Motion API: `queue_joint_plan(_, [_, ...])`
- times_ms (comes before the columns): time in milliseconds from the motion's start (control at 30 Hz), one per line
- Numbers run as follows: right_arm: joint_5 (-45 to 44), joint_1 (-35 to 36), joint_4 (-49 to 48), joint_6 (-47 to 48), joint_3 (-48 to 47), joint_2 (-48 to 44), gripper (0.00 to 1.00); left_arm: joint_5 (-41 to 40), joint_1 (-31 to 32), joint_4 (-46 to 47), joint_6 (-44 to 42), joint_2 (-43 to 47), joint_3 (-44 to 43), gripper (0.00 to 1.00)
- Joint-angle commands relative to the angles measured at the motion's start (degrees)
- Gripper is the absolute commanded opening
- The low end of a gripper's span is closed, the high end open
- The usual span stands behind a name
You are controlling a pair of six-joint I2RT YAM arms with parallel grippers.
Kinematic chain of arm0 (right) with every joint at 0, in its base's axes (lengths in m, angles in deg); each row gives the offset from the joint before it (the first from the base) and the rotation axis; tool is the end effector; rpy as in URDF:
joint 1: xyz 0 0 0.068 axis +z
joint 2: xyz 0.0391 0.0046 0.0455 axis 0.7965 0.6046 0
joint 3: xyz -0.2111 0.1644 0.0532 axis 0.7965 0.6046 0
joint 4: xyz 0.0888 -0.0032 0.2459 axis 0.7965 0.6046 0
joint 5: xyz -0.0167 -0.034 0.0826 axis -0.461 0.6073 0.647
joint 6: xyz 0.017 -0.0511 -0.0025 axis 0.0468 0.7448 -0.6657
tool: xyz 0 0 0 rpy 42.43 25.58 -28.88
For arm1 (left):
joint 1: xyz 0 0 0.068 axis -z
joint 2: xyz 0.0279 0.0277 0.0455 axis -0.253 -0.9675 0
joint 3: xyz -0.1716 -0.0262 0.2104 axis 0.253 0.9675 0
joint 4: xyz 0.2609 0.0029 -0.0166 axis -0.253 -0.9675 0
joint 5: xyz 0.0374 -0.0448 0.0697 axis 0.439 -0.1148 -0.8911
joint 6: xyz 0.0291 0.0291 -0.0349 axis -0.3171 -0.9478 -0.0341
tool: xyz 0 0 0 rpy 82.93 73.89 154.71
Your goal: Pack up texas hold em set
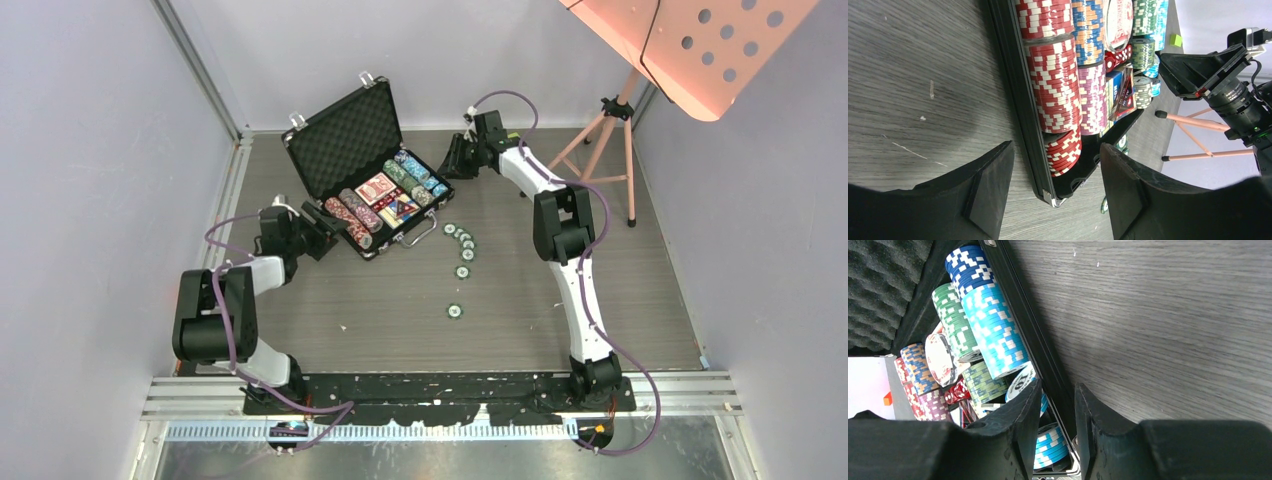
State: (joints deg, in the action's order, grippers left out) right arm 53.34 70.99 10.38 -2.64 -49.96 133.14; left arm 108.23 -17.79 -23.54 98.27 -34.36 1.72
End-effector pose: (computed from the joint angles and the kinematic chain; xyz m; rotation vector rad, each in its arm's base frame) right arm 0.5305 0.1898 0.1654 -0.0254 2.4240 0.8746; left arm 0.2911 0.0023 0.1579 -0.8780 2.0660 -0.9366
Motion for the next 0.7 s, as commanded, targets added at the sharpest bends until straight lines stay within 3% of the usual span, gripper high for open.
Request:
queue_joint_plan(0, [1.85, 0.06, -2.22, -0.44, 1.22, -1.25, 0.36, -0.18, -0.18, 2.15, -0.84, -1.37, -0.73, 0.65])
queue_joint_plan(300, [2.52, 0.35, -4.07, -1.47, 4.43, -3.25, 0.36, 0.22, -0.2, 2.42, -0.95, -2.3, -1.31, 0.64])
queue_joint_plan(467, [2.18, 0.35, -4.02, -1.69, 5.76, -3.75, 0.24, 0.04, -0.15, 2.81, -1.04, -3.5, -1.58, 0.61])
queue_joint_plan(667, [1.03, 0.55, -3.94, -1.05, 8.96, -5.92, 0.19, 0.11, -0.18, 2.93, -1.12, -4.47, -1.61, 0.57])
